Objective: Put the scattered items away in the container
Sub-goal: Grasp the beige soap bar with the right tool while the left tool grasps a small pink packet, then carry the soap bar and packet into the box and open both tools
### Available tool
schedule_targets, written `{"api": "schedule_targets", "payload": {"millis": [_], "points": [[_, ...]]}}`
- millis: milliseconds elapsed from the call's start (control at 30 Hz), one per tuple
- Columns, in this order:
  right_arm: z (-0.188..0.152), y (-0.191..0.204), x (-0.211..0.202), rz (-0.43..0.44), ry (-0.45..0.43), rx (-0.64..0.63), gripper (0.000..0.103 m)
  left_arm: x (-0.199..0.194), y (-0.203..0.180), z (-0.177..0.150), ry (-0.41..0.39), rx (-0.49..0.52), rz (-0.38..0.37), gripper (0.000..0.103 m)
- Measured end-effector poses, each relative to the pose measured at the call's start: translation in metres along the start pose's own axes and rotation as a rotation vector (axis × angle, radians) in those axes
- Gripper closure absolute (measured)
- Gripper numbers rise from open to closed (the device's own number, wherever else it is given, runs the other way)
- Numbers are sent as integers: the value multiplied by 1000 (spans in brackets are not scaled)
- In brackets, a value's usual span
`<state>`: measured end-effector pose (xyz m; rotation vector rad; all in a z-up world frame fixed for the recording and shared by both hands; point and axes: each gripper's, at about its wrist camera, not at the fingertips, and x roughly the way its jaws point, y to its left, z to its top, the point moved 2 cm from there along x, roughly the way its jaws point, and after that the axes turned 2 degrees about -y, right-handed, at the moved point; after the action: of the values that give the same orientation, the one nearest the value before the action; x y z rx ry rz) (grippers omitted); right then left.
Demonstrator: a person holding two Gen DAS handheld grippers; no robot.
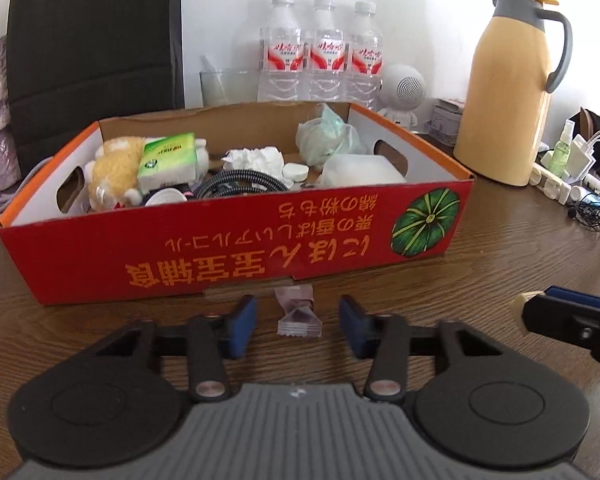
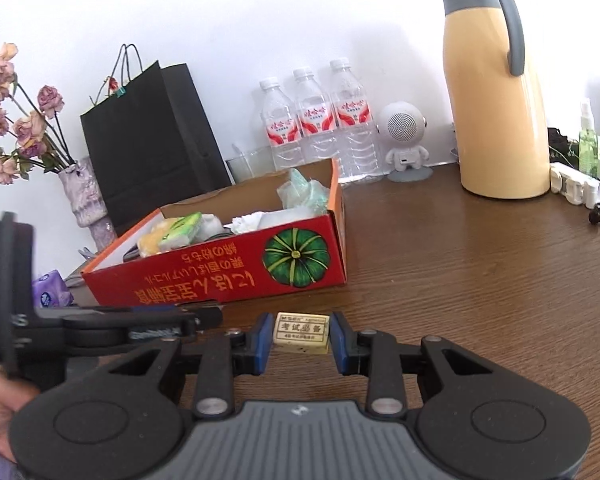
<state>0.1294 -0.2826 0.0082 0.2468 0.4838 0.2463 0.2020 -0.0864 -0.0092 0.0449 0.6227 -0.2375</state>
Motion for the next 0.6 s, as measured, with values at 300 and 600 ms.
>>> {"api": "schedule_targets", "payload": {"millis": [300,600], "points": [[-4,3,3,13,21,-13,73,-76,1,-19,-83,-30,35,80],[-6,30,-10,80,18,-81,73,-200,28,-77,-188,-134,193,80]]}}
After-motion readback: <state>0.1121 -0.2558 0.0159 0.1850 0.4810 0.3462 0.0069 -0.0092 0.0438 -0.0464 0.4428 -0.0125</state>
